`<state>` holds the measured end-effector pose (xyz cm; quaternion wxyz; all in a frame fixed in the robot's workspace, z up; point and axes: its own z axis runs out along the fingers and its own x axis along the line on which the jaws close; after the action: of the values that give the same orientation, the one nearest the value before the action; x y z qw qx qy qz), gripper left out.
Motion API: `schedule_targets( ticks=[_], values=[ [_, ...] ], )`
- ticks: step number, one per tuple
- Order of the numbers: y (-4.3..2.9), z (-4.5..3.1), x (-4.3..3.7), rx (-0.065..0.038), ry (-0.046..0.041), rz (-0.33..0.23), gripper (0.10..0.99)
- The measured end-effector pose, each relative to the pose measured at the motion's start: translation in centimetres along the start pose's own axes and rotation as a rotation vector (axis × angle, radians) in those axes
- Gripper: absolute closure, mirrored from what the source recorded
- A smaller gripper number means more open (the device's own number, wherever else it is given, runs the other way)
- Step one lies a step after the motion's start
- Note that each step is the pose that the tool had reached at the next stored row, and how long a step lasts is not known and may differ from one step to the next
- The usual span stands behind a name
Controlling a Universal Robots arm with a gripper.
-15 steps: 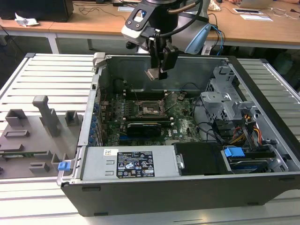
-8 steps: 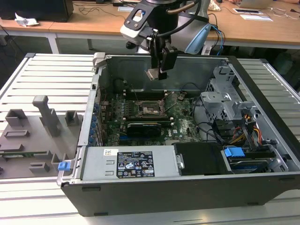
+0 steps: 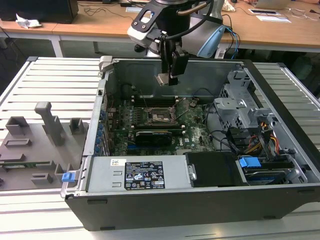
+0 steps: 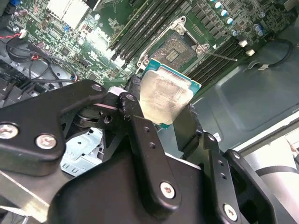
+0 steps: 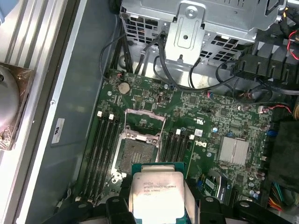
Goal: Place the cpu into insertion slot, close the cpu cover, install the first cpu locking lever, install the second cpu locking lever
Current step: 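Place the cpu into insertion slot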
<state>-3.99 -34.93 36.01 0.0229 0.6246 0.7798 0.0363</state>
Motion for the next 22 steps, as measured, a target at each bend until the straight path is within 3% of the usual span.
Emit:
schedule_targets(
  ticks=[11,16,22],
  values=[
    [0.00,0.06,0.00,-0.001,-0.0072,0.082,0.561],
    [-0.01,0.14,0.00,-0.001,-0.0141,0.158,0.561],
    [-0.03,0.33,0.00,-0.002,-0.0170,0.192,0.561]
  ],
)
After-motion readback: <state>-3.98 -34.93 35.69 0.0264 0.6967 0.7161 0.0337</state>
